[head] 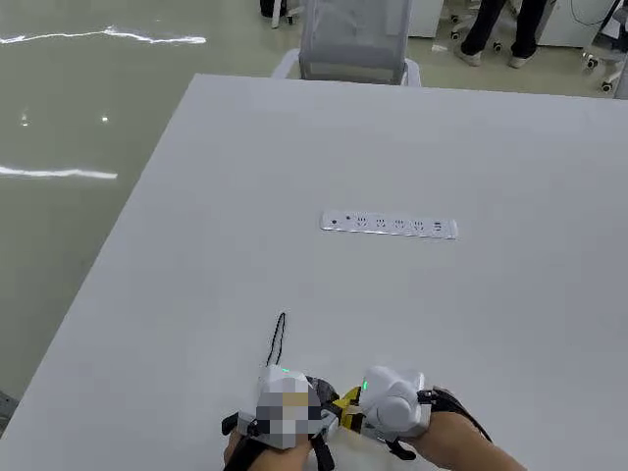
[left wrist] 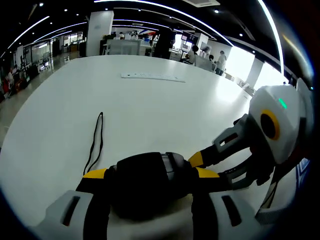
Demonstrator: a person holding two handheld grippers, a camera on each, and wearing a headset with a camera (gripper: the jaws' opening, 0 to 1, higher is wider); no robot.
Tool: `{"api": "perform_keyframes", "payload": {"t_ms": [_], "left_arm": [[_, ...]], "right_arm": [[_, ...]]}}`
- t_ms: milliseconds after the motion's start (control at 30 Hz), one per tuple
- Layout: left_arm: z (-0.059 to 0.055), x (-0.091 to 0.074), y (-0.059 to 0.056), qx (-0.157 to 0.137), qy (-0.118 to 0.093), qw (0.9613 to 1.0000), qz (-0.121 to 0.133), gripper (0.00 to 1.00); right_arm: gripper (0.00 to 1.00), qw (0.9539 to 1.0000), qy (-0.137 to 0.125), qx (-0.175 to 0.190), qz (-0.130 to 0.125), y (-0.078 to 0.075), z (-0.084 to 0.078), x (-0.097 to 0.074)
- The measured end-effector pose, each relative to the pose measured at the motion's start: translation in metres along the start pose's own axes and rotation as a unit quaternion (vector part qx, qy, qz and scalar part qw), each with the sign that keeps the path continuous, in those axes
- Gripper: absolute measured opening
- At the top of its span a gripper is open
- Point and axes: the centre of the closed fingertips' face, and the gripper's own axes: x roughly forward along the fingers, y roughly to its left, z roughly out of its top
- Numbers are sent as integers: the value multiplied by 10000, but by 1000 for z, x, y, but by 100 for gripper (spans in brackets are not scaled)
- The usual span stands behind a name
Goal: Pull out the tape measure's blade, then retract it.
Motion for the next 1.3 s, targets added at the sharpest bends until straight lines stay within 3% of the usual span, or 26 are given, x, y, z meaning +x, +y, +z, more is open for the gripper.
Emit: {"api": "perform_keyframes", "payload": {"t_ms": [700, 933, 1033, 1067, 1133, 1300], "left_arm": [[-1, 0, -1, 68, 18, 9999, -147, 63], [-3, -3, -1, 133, -20, 9993, -358, 63], [-6, -5, -3, 368, 102, 9980, -495, 62], [-6, -6, -2, 630, 135, 9963, -577, 62], [-9, -6, -2, 875, 161, 9936, -703, 61], [-11, -9, 0, 1018, 150, 9909, -867, 58]], "right_arm": [[12, 10000, -40, 76, 45, 0, 0, 1], [13, 9999, -71, -98, 60, 1, -1, 1], [14, 9998, -87, -123, 86, 1, -1, 0], [14, 9998, -97, -151, 92, 1, 0, -1], [14, 9998, -105, -153, 96, 1, 0, 0], [14, 9998, -109, -159, 94, 1, 1, -1]]}}
